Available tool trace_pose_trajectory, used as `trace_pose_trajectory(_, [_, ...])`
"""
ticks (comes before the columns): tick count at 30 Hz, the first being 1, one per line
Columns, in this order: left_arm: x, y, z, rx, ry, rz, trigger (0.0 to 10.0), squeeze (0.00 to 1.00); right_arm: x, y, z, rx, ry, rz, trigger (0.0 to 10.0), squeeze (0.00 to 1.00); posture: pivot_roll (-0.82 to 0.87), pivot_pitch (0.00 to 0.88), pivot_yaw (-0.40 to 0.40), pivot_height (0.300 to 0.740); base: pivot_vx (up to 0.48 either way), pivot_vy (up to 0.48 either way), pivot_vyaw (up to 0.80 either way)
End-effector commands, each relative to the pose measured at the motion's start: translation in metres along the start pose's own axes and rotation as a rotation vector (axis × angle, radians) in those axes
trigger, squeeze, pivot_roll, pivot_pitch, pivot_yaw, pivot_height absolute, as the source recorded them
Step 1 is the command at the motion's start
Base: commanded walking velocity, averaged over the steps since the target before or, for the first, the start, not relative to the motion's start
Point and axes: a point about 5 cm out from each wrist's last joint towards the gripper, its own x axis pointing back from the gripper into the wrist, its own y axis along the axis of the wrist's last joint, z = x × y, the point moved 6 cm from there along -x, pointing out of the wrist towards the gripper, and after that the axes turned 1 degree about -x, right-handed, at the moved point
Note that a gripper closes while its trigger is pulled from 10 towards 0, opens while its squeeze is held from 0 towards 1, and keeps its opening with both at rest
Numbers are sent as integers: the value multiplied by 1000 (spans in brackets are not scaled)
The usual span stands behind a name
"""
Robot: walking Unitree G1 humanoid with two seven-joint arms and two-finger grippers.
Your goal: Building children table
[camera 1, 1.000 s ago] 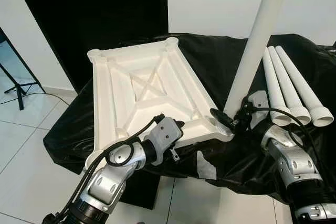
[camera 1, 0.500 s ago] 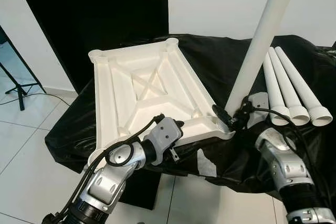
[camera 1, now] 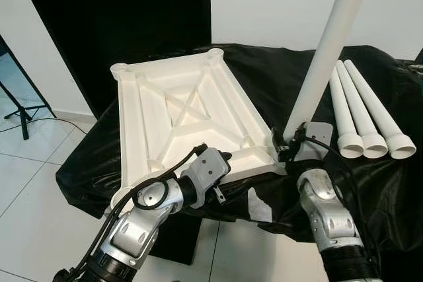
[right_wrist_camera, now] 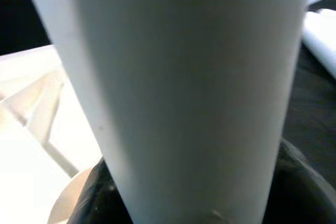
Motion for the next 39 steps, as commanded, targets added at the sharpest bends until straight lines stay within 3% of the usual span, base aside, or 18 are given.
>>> trace_pose_trajectory(1, [3, -5, 7, -6, 33, 15, 10000, 0, 6, -15, 1, -6, -37, 60, 10000, 0, 33, 0, 5, 740, 0, 0, 0])
trace_pose_trajectory(12, [2, -5, 15, -1, 69, 19, 10000, 0, 4, -8, -7, -46, -74, 48, 10000, 0, 24, 0, 11, 740, 0, 0, 0])
trace_pose_trajectory(13, [2, -5, 16, -1, 73, 19, 10000, 0, 5, -6, -6, -42, -61, 37, 10000, 1000, 22, 0, 11, 740, 0, 0, 0])
trace_pose_trajectory(16, [2, -5, 17, -1, 77, 19, 10000, 0, 5, -3, -4, -44, -39, 23, 10000, 1000, 22, 0, 11, 740, 0, 0, 0])
trace_pose_trajectory(21, [2, -5, 17, -2, 74, 18, 10000, 0, 7, 9, -1, -43, 137, -25, 10000, 1000, 18, 0, 15, 740, 0, 0, 0])
trace_pose_trajectory(22, [2, -5, 16, -2, 72, 18, 10000, 0, 7, 10, -1, -31, 177, -31, 10000, 0, 18, 0, 15, 740, 0, 0, 0])
trace_pose_trajectory(29, [2, -6, 16, -3, 69, 21, 10000, 0, 4, 17, -1, -3, 304, -38, 10000, 0, 17, 0, 17, 740, 0, 0, 0])
trace_pose_trajectory(31, [2, -6, 17, -3, 73, 22, 10000, 0, 3, 17, 4, 16, 429, -17, 10000, 0, 16, 0, 13, 740, 0, 0, 0])
trace_pose_trajectory(33, [2, -6, 17, -3, 73, 22, 10000, 0, 3, 17, 4, 16, 429, -17, 10000, 0, 16, 0, 13, 740, 0, 0, 0])
trace_pose_trajectory(37, [1, -6, 15, 1, 72, 19, 10000, 0, 1, 11, 11, 119, 608, 22, 9647, 0, 19, 0, 6, 740, 0, 0, 0])
trace_pose_trajectory(39, [1, -5, 15, 2, 72, 19, 10000, 0, 0, 10, 10, 121, 617, 28, 9647, 0, 19, 0, 6, 740, 0, 0, 0])
